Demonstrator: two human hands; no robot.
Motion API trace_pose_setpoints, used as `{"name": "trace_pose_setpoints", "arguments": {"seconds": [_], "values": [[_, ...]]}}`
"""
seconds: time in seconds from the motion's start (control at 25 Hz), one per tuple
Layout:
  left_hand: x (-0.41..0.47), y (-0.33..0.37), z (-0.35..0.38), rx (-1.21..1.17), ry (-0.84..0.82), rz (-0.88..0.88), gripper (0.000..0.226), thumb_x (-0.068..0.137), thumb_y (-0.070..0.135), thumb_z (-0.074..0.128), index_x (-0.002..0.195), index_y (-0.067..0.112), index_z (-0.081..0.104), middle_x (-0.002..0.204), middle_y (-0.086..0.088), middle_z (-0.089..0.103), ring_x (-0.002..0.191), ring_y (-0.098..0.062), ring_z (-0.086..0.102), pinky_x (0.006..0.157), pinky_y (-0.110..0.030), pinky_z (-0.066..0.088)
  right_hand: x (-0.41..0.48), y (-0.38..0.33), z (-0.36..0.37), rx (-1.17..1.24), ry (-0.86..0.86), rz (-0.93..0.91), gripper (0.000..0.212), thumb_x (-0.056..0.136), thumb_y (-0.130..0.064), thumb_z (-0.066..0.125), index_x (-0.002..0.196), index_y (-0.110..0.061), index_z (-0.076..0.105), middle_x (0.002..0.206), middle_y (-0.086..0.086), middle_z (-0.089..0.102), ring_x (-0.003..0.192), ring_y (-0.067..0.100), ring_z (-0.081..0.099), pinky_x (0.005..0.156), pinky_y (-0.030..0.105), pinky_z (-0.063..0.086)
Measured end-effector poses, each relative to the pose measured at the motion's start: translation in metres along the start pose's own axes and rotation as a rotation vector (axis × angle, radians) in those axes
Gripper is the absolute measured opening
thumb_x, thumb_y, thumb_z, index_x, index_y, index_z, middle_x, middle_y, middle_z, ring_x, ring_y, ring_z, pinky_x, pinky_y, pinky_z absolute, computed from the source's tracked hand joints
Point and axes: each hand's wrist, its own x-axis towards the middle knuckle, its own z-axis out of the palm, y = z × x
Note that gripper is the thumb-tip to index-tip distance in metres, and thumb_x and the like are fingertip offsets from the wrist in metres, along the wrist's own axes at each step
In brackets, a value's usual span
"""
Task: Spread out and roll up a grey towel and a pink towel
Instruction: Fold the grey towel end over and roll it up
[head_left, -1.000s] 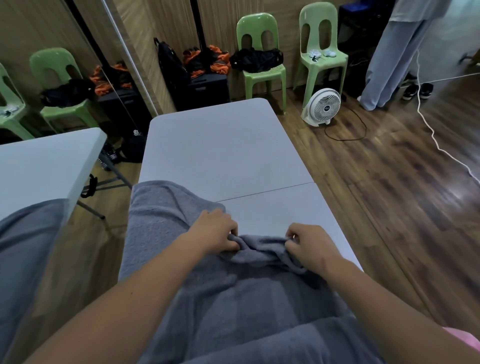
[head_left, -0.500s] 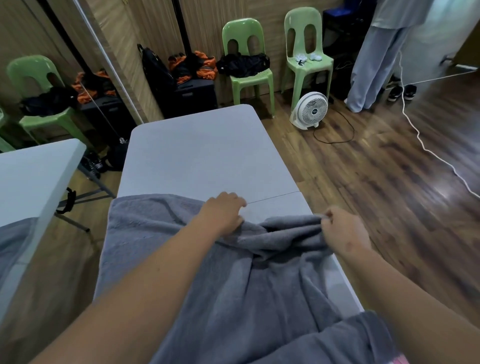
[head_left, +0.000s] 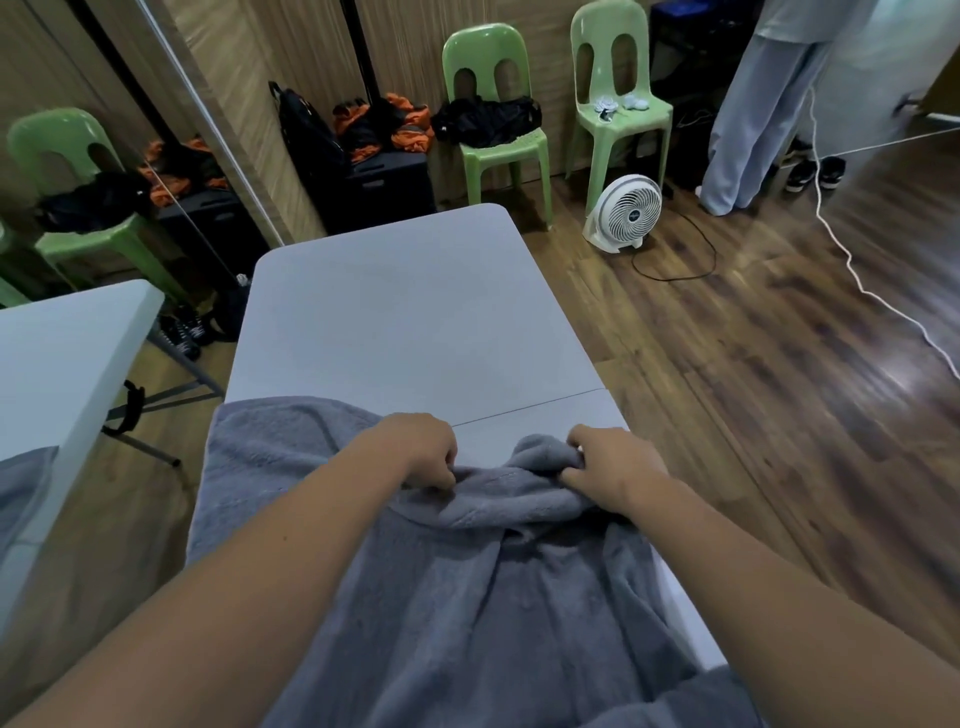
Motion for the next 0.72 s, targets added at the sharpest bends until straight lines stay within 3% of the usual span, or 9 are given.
{"name": "trace_pose_setpoints", "arguments": {"seconds": [0.04,0.12,0.24,0.32,0.44,0.56,0.72], "values": [[0.0,-0.004,-0.007,0.006,0.025,-0.005,0.016,0.077,0.036,0.062,0.073,0.021,0.061,0.078,0.004,0.064,0.083,-0.022,0.062,0.066,-0.032,0.049,0.006,-0.001,-0.003,0.017,0.004,0.012,0.019,0.08,-0.042,0.055,0.075,-0.025,0.051,0.079,-0.005,0.061,0.08,0.023,0.058,0.062,0.032,0.039],[0.001,-0.015,-0.024,-0.058,0.252,-0.028,0.012,0.082,0.032,0.059,0.074,0.022,0.057,0.083,0.0,0.061,0.091,-0.027,0.06,0.067,-0.033,0.042,0.017,0.005,-0.016,0.187,0.168,0.062,0.019,0.079,-0.035,0.054,0.068,-0.02,0.049,0.074,-0.002,0.059,0.076,0.025,0.057,0.06,0.034,0.042],[0.006,-0.029,-0.034,-0.245,0.768,-0.046,0.013,0.088,0.03,0.056,0.098,0.025,0.062,0.101,-0.001,0.064,0.102,-0.027,0.053,0.075,-0.039,0.046,0.034,0.022,-0.04,0.414,0.445,0.169,0.017,0.083,-0.035,0.053,0.08,-0.02,0.059,0.081,0.003,0.067,0.082,0.031,0.061,0.067,0.037,0.049],[0.009,-0.028,-0.02,-0.23,0.947,-0.046,0.026,0.087,0.035,0.06,0.112,0.026,0.061,0.111,-0.001,0.061,0.107,-0.028,0.05,0.082,-0.044,0.048,0.04,0.035,-0.042,0.389,0.5,0.238,0.021,0.087,-0.038,0.055,0.097,-0.021,0.06,0.096,0.008,0.069,0.095,0.035,0.06,0.073,0.038,0.046],[0.017,-0.016,0.015,-0.169,0.853,-0.042,0.056,0.086,0.043,0.06,0.138,0.026,0.05,0.137,-0.005,0.052,0.126,-0.031,0.046,0.098,-0.048,0.043,0.037,0.044,-0.028,0.164,0.469,0.243,0.052,0.091,-0.043,0.056,0.134,-0.015,0.046,0.131,0.014,0.055,0.119,0.038,0.047,0.091,0.048,0.044],[0.023,-0.006,0.052,-0.142,0.648,-0.087,0.061,0.094,0.051,0.045,0.15,0.028,0.037,0.158,-0.003,0.036,0.145,-0.028,0.031,0.116,-0.05,0.028,0.026,0.039,-0.001,-0.069,0.456,0.018,0.058,0.091,-0.042,0.049,0.14,-0.013,0.043,0.149,0.016,0.042,0.135,0.036,0.037,0.108,0.051,0.039],[0.02,-0.003,0.092,-0.248,0.537,-0.123,0.071,0.094,0.066,0.011,0.157,0.036,0.022,0.167,0.006,0.016,0.154,-0.018,0.008,0.124,-0.046,0.012,0.007,0.015,0.053,-0.174,0.17,-0.344,0.065,0.093,-0.057,0.039,0.147,-0.022,0.04,0.16,0.006,0.029,0.147,0.028,0.027,0.118,0.05,0.028]]}}
